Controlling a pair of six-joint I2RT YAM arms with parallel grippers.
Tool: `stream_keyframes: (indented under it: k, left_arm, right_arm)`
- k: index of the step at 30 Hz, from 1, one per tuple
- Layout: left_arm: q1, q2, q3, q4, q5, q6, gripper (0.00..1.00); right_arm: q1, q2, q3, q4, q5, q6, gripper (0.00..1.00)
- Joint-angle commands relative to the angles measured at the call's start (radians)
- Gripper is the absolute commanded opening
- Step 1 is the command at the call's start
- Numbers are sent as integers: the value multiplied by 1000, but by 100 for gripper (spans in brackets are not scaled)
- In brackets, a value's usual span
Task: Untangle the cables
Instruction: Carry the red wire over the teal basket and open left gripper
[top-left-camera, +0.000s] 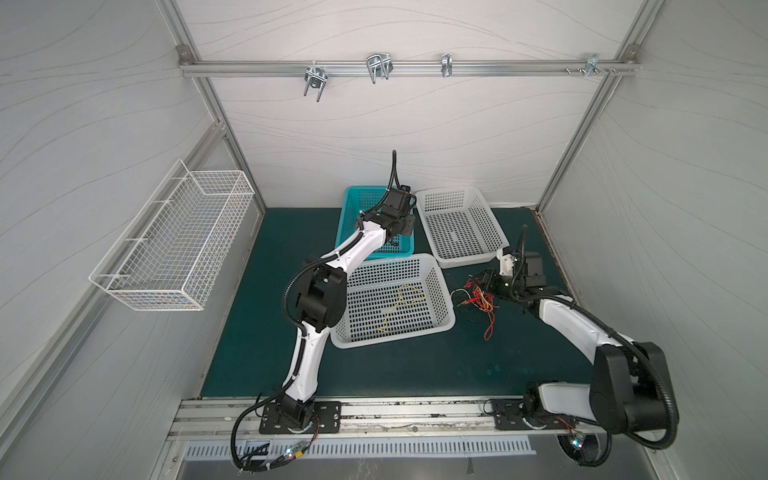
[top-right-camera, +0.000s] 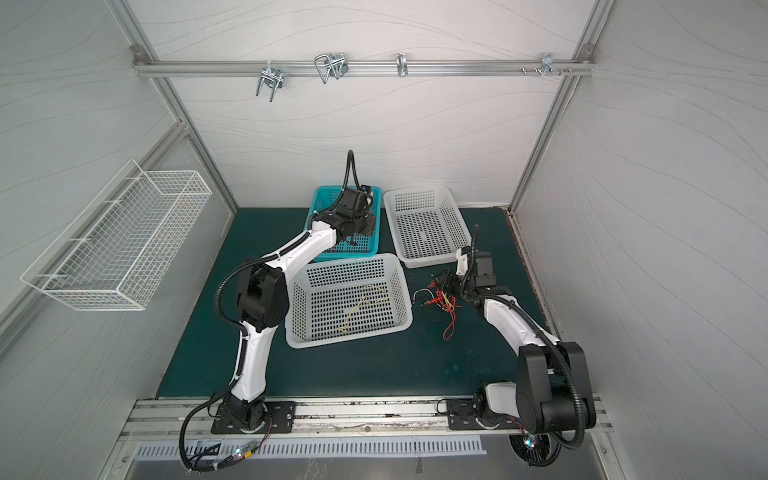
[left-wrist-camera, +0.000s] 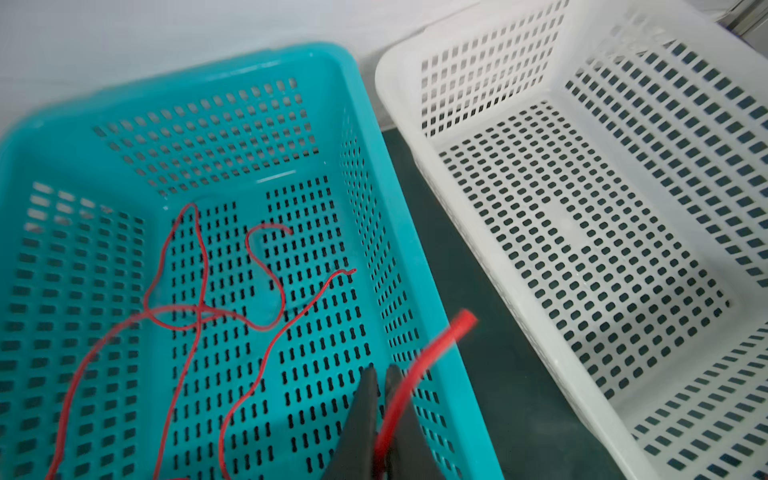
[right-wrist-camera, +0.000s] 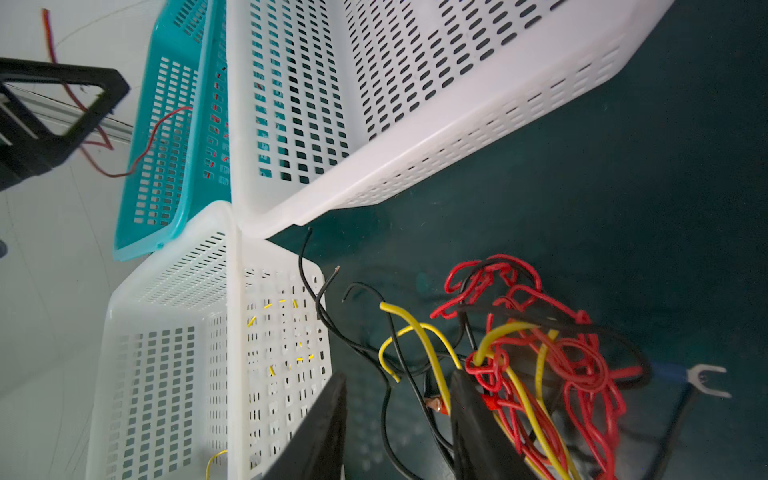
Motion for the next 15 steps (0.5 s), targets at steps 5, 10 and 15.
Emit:
stream_keyframes:
  k: [5, 10, 15]
  left_arm:
    - [18, 50, 126, -164, -11, -133, 31]
    - [18, 31, 119, -210, -7, -173, 49]
    - [19, 0, 105, -231, -30, -173, 92]
  right_arm:
    - [8, -8, 0, 19, -6, 3, 42]
    - [7, -14, -4, 20, -9, 6, 42]
    - [7, -27, -8, 13, -2, 3, 42]
